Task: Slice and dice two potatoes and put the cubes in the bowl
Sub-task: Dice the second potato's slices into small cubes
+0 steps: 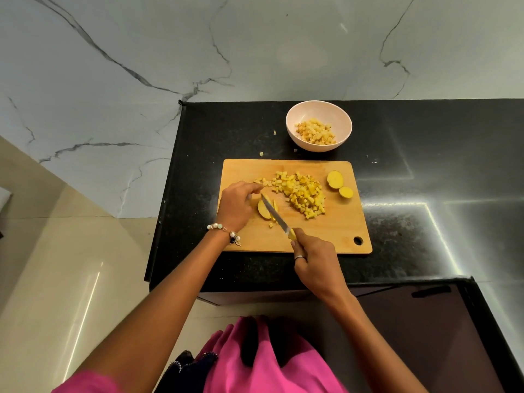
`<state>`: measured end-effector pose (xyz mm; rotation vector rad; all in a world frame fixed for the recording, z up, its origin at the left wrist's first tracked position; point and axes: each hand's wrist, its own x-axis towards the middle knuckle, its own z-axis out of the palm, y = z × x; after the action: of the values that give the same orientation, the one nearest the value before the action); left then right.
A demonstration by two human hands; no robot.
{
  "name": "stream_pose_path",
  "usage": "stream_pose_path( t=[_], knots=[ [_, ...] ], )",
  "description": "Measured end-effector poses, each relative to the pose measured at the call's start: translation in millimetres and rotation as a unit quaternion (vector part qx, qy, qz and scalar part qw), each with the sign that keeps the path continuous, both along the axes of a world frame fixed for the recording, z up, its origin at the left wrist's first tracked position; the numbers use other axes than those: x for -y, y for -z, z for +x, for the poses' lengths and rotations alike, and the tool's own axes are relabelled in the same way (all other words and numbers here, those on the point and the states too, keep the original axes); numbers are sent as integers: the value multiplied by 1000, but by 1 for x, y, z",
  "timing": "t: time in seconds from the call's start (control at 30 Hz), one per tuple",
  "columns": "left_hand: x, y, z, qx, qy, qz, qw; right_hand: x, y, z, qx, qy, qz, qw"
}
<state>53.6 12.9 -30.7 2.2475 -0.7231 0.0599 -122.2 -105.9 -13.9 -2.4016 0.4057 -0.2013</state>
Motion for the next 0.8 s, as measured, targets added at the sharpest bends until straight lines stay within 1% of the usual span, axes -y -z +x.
stream_pose_path(
  t=[0.07,0.13,0.23,0.4,0.5,0.67,0.8],
  knots=[
    [0,2,-6,-25,-36,-6,999,2,4,-5,-18,-17,-32,999],
    [0,4,-12,-29,-41,-6,999,7,8,-8,-26,-11,-47,998],
    [2,3,-21,-20,-32,9,999,12,10,-13,-28,2,-37,999],
    [3,8,-26,-5,-12,39,999,20,13,-23,-3,35,-21,999],
    [4,13,-27,8,-2,59,998,18,13,-24,0,22,-13,1000],
    [3,16,-25,19,0,62,998,28,15,-29,-3,52,-17,999],
    [4,14,-28,4,5,44,999,30,12,-27,6,70,-9,998]
  ],
)
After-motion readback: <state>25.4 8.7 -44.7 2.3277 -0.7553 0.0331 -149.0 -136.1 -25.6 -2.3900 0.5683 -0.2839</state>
